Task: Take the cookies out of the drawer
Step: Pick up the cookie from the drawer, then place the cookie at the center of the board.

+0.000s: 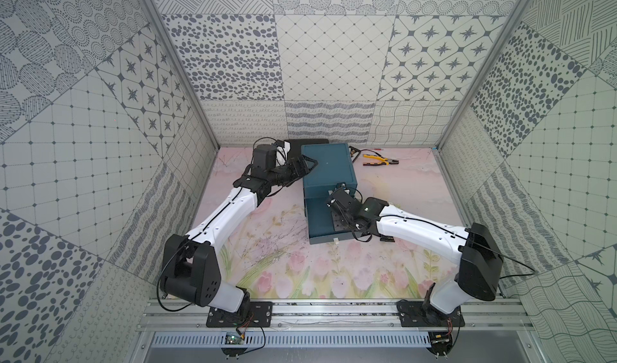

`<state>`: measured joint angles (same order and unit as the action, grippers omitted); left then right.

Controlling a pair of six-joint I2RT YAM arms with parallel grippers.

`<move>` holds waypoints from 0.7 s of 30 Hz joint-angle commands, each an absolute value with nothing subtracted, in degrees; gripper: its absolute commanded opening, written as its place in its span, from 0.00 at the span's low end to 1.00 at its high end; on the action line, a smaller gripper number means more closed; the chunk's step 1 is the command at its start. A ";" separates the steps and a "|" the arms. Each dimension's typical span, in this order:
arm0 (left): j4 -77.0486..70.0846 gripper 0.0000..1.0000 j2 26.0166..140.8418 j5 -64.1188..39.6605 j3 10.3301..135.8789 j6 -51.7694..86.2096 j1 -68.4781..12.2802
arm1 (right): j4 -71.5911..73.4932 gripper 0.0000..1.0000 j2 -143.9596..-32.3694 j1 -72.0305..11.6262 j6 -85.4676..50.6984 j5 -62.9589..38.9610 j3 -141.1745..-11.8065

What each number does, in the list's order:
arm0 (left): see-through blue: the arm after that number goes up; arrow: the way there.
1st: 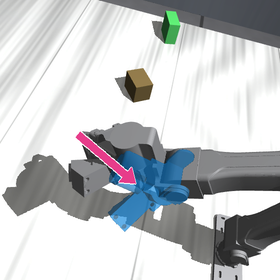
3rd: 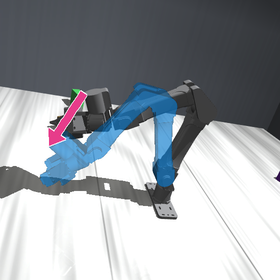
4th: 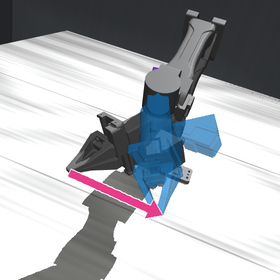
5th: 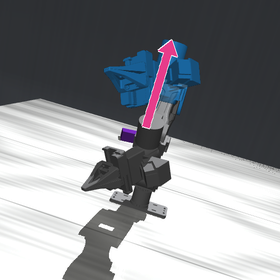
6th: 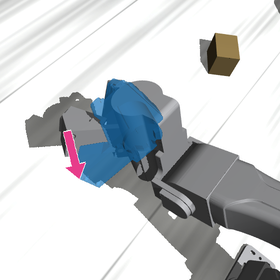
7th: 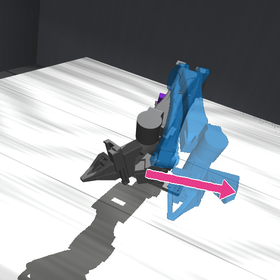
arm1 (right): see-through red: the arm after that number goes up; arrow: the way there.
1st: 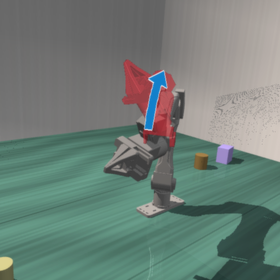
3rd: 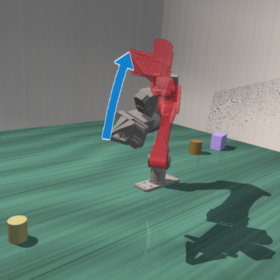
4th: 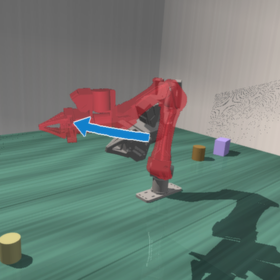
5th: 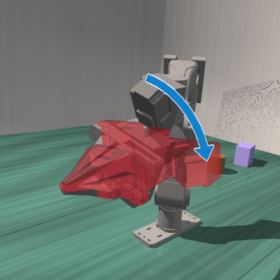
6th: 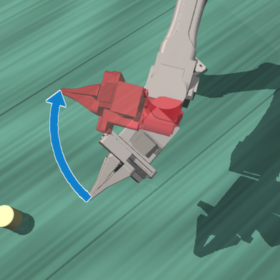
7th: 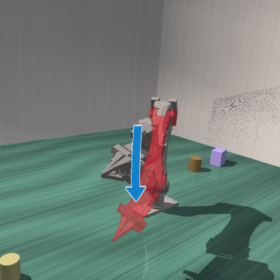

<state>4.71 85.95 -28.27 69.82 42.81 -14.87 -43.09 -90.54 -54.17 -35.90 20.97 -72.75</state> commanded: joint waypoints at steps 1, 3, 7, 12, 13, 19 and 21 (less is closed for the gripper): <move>5.03 0.99 84.49 -29.54 70.93 41.84 -14.50 | -43.48 0.20 -84.67 -54.41 -34.54 21.05 -72.96; 5.15 0.99 84.03 -29.36 70.84 42.07 -14.48 | -44.98 0.20 -82.00 -54.44 -34.14 21.01 -72.58; 6.39 0.99 83.03 -29.09 71.25 41.95 -14.49 | -48.91 0.21 -75.84 -54.45 -33.93 24.01 -70.58; 8.25 0.99 80.59 -29.71 71.41 41.48 -14.48 | -56.53 0.22 -68.10 -52.26 -33.56 28.48 -66.64; 8.40 0.99 80.25 -29.79 71.29 41.45 -14.47 | -57.08 0.22 -67.03 -51.46 -33.30 28.64 -65.62; 8.95 0.99 79.08 -30.15 70.93 41.61 -14.63 | -54.82 0.22 -64.75 -38.77 -29.25 25.16 -55.37; 8.96 0.99 78.78 -30.15 70.84 41.68 -14.84 | -51.67 0.21 -65.47 -34.54 -27.71 24.27 -51.96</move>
